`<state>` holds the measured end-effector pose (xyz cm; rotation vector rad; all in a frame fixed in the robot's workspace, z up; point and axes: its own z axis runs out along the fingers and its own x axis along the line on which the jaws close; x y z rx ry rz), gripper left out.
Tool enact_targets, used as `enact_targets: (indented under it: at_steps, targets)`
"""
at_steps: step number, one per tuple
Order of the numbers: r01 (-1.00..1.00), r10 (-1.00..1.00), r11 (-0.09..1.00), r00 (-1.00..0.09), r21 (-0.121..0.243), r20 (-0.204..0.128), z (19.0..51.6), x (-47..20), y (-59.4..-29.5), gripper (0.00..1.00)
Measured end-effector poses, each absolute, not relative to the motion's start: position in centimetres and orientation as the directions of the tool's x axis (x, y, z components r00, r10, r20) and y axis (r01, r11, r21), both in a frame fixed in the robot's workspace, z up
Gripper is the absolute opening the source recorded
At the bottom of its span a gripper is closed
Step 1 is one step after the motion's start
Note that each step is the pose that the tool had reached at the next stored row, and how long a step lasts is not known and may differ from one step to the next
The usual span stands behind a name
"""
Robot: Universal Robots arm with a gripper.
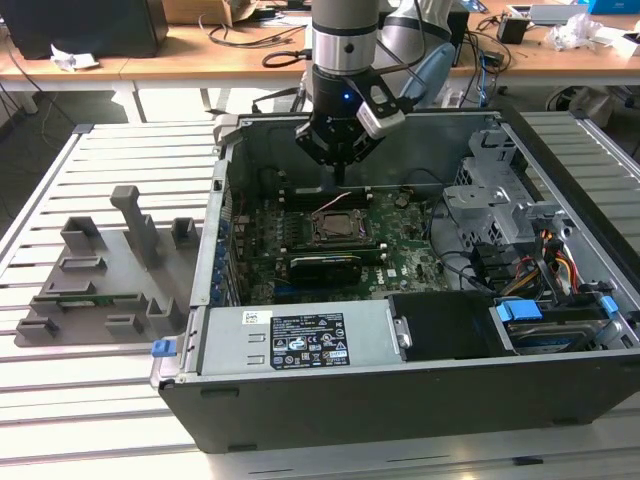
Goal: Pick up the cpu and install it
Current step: 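Install the first cpu locking lever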
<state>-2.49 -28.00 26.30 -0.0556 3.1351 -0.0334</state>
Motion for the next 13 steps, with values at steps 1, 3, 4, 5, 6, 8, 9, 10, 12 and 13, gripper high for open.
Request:
enact_targets:
  at_steps: [1,3,4,5,6,8,9,10,12,13]
  targets:
    - [-0.036,-0.036,0.999,-0.999,-0.016,-0.006,26.3,-2.56,-28.06,0.11]
    - [-0.036,-0.036,0.999,-0.999,-0.008,-0.006,26.27,-2.75,-28.29,0.11]
    - [-0.035,-0.035,0.999,-0.999,0.0,-0.006,26.26,-2.8,-28.4,0.11]
    - [-0.035,-0.035,0.999,-0.999,0.003,-0.006,26.27,-2.83,-28.45,0.11]
    - [-0.035,-0.035,0.999,-0.999,0.004,-0.006,26.26,-2.83,-28.45,0.11]
    - [-0.035,-0.035,0.999,-0.999,0.005,-0.006,26.26,-2.83,-28.46,0.11]
    - [-0.035,-0.035,0.999,-0.999,0.005,-0.006,26.25,-2.83,-28.46,0.11]
    - [-0.035,-0.035,0.999,-0.999,0.004,-0.006,26.24,-2.83,-28.46,0.11]
    - [-0.036,-0.036,0.999,-0.999,0.004,-0.006,26.2,-2.83,-28.46,0.11]
    - [-0.036,-0.035,0.999,-0.999,0.004,-0.006,26.18,-2.83,-28.46,0.11]
